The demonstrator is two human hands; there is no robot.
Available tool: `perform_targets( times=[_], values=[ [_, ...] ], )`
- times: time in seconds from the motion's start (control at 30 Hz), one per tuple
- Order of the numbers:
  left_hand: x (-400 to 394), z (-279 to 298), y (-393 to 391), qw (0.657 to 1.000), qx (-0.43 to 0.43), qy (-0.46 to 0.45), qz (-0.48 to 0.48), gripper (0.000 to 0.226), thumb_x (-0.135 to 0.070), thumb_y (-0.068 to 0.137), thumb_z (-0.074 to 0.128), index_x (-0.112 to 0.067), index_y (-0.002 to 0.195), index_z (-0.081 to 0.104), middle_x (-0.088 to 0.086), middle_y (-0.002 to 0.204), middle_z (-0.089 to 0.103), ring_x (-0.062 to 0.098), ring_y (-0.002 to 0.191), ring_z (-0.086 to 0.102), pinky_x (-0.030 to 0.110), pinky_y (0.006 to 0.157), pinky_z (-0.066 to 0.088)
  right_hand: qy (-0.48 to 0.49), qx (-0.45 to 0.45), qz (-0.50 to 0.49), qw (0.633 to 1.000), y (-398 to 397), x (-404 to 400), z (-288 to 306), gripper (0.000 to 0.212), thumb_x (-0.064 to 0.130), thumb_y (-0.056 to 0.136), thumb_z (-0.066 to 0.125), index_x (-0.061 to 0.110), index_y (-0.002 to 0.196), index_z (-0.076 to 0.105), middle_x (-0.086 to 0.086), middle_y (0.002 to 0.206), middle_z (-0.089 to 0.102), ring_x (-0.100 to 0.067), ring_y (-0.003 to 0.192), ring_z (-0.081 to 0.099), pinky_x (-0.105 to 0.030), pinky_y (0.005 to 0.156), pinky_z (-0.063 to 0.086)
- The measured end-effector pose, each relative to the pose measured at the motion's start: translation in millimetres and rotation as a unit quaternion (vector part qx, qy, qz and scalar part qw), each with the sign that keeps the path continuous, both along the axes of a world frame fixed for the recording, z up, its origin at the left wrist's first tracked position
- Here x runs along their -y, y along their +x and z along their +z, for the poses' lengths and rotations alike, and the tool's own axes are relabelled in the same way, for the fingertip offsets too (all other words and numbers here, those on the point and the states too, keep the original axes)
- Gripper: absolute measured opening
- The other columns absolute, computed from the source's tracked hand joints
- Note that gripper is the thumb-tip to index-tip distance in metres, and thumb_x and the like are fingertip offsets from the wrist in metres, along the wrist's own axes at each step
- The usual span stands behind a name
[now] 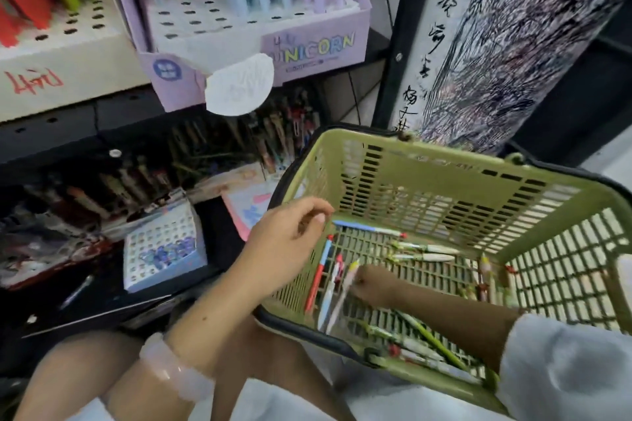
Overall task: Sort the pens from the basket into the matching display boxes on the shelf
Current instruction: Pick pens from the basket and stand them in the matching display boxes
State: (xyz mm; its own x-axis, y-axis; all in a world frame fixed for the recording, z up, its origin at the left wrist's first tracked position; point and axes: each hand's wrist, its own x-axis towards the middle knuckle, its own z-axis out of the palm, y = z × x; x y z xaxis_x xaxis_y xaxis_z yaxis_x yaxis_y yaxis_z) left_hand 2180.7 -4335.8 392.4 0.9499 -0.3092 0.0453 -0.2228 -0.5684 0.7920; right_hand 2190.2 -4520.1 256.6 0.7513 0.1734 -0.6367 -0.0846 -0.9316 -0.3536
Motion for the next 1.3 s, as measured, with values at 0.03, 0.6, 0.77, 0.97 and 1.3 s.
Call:
perform_targets(
  times=[0.03, 0.6, 0.77, 0.97, 1.3],
  values=[
    [0, -1, -1, 1.0, 0.004, 0.003, -0.001, 0.025, -0.026, 0.095, 0.045, -0.048, 0.089, 0.055, -0.027, 0.092, 0.061, -0.007, 0.09, 0.055, 0.018, 0.078, 0.046, 0.011, 0.007, -0.022, 1.0, 0, -9, -6, 0.032, 0.021, 0.094, 0.044, 0.012, 0.064, 0.051, -0.016, 0.085, 0.059, -0.025, 0.084, 0.058, -0.025, 0.065, 0.038],
    [0, -4, -2, 0.991, -0.006, -0.125, 0.048, 0.044, -0.007, 0.092, 0.049, -0.047, 0.08, 0.062, -0.022, 0.083, 0.066, -0.001, 0.082, 0.061, 0.018, 0.077, 0.049, 0.356, -0.138, -0.492, 0.783, 15, -69, -11, 0.004, 0.006, 0.089, 0.051, 0.006, 0.091, 0.048, -0.01, 0.068, 0.05, -0.018, 0.059, 0.05, -0.026, 0.051, 0.043],
    [0, -2, -2, 0.988, -0.023, -0.141, 0.058, 0.038, -0.007, 0.092, 0.048, -0.038, 0.078, 0.063, -0.017, 0.085, 0.067, 0.0, 0.084, 0.063, 0.025, 0.082, 0.05, 0.431, -0.032, -0.421, 0.798, 10, -52, 52, 0.013, 0.002, 0.091, 0.041, 0.012, 0.083, 0.041, -0.005, 0.062, 0.041, -0.014, 0.052, 0.039, -0.024, 0.047, 0.037],
    [9, 15, -5, 0.981, -0.083, -0.169, 0.037, 0.015, -0.028, 0.096, 0.043, -0.041, 0.104, 0.044, -0.016, 0.102, 0.058, -0.008, 0.091, 0.057, 0.001, 0.074, 0.04, 0.571, 0.147, -0.312, 0.745, -11, -55, 150, 0.018, 0.029, 0.097, 0.044, 0.016, 0.097, 0.058, 0.011, 0.07, 0.066, -0.003, 0.067, 0.065, -0.016, 0.055, 0.051],
    [-27, 50, -25, 0.97, -0.078, -0.229, 0.015, 0.013, -0.038, 0.095, 0.042, -0.03, 0.093, 0.052, -0.016, 0.077, 0.062, -0.003, 0.067, 0.059, 0.008, 0.06, 0.043, 0.57, 0.183, -0.19, 0.778, -19, -102, 211, 0.025, 0.035, 0.094, 0.046, 0.042, 0.083, 0.067, 0.03, 0.088, 0.066, 0.011, 0.089, 0.061, -0.015, 0.082, 0.051]
  ],
)
